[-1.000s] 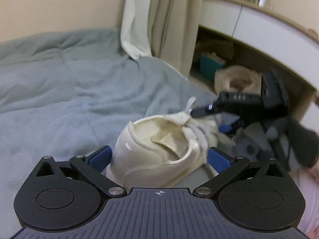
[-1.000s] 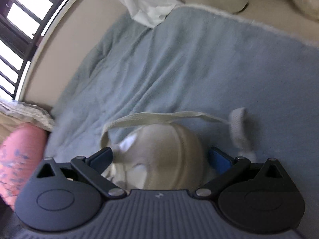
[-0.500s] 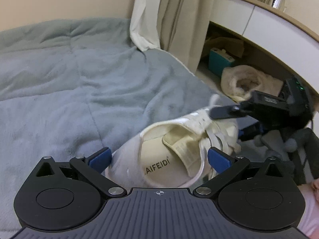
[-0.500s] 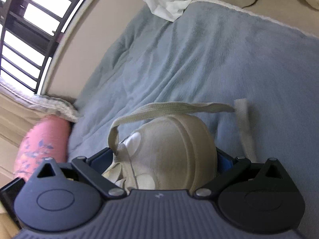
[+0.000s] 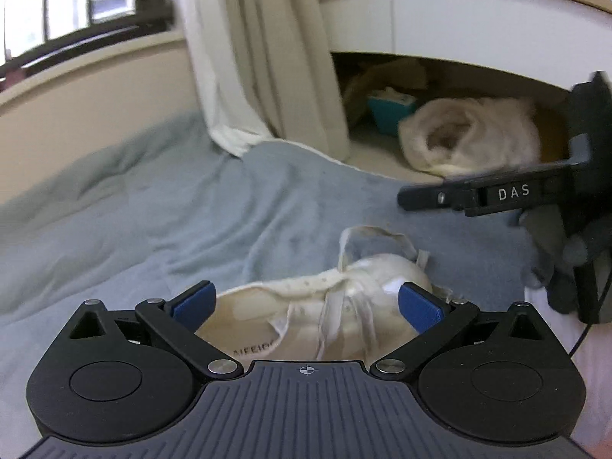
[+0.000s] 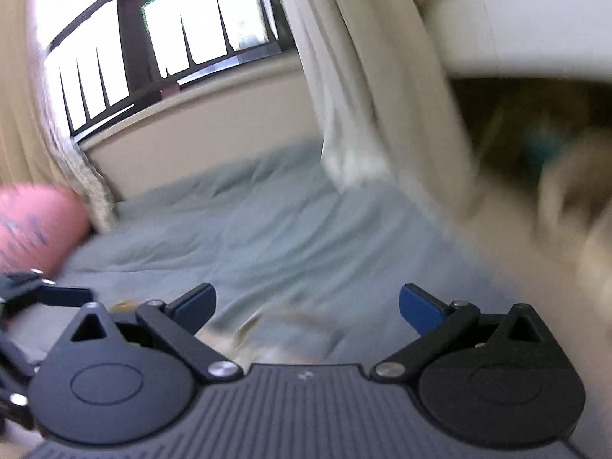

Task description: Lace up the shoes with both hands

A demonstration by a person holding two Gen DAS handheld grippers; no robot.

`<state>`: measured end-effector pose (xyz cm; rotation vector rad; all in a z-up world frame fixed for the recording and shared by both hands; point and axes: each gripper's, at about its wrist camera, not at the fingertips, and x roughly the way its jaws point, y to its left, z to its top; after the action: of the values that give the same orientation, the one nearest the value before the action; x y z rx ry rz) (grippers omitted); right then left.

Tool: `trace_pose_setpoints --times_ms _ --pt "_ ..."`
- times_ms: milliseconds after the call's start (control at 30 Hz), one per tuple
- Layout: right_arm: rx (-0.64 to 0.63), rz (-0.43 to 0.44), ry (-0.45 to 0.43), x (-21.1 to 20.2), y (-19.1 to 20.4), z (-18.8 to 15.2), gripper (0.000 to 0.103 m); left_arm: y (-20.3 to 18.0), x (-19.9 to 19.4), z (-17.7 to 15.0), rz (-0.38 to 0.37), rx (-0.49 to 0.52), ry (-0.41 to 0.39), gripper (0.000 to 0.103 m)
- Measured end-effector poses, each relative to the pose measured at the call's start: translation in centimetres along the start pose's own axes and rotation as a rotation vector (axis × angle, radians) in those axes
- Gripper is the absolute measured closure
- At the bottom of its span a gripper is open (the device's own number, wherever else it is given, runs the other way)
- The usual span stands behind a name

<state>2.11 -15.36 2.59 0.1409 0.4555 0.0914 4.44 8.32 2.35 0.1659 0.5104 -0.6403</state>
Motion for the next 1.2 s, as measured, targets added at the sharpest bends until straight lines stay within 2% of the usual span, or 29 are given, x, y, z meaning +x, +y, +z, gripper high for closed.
trace_pose_setpoints --times_ms 67,133,167,200,267,333,367,400,433,500,600,633,700,733,800,900,1000,1067,1133,1167,1200 --pt "0.014 0.058 0.069 0.8 0.2 -0.3 0.001 -1.2 -0.4 -0.2 0.068 0.004 -0.027 0.0" --pt "0.015 0.1 0.102 1.2 0.4 -0.6 0.02 -1.9 0.3 -0.9 0.176 -0.029 -0.037 0.0" --pt "0.01 0.106 0.103 1.3 0.6 -0.7 0.022 -2.4 0.7 -1.0 0.242 -0.037 -0.023 0.0" --pt "0.004 0.11 0.091 1.2 0.7 -0.7 0.024 -2.7 0.9 -1.0 0.261 -0.037 -0.015 0.0" --pt "0.01 0.133 0.085 1.4 0.8 -0.8 0.026 -3.0 1.1 -0.9 0.23 -0.035 0.007 0.0" --pt "0.03 0.168 0.09 1.7 0.8 -0.9 0.026 -2.7 1.1 -0.8 0.149 -0.066 0.023 0.0" --pt "0.039 0.188 0.094 1.9 0.9 -0.9 0.022 -2.6 0.8 -1.0 0.127 -0.075 -0.003 0.0" --pt "0.044 0.22 0.105 2.2 0.9 -0.7 0.012 -2.5 0.5 -1.1 0.104 -0.085 -0.03 0.0" --pt "0.05 0.253 0.117 2.5 0.8 -0.5 0.011 -2.5 0.4 -1.3 0.101 -0.099 -0.03 0.0" --pt "0.018 0.301 0.134 2.8 0.9 0.3 0.01 -2.3 0.4 -1.5 0.128 -0.138 0.017 0.0" --pt "-0.072 0.357 0.156 3.0 0.9 1.8 0.007 -1.4 1.7 -1.6 0.119 -0.269 0.209 0.0" --pt "-0.084 0.385 0.17 3.3 0.5 2.0 0.006 -1.1 1.7 -1.6 0.104 -0.294 0.22 0.0" --pt "-0.046 0.436 0.191 4.2 -1.3 1.8 0.006 -0.7 1.3 -1.2 0.083 -0.31 0.19 0.0" --pt "0.022 0.418 0.23 5.1 -2.3 1.6 0.006 -0.7 1.1 -1.0 0.081 -0.303 0.157 0.0" --pt "0.123 0.423 0.238 5.7 -3.5 1.7 0.006 -0.6 0.8 -0.6 0.08 -0.286 0.094 0.0" --pt "0.109 0.361 0.128 4.2 -3.8 2.4 0.0 -1.1 1.2 -0.5 0.09 -0.237 0.042 0.0" --pt "0.076 0.334 0.182 4.2 -3.1 2.1 0.0 -2.3 1.4 -0.3 0.081 -0.159 0.049 0.0" --pt "0.098 0.32 0.222 4.2 -3.0 2.0 0.002 -3.2 1.5 -0.4 0.044 -0.103 0.094 0.0" --pt "0.129 0.289 0.218 4.1 -3.1 1.7 0.02 -3.8 1.6 -0.9 0.012 -0.076 0.109 0.0" --pt "0.143 0.268 0.205 4.1 -3.1 1.6 0.043 -3.9 1.5 -1.0 -0.01 -0.074 0.113 0.0" --pt "0.156 0.249 0.192 4.0 -3.2 1.4 0.062 -3.9 1.6 -1.1 -0.037 -0.085 0.122 0.0"
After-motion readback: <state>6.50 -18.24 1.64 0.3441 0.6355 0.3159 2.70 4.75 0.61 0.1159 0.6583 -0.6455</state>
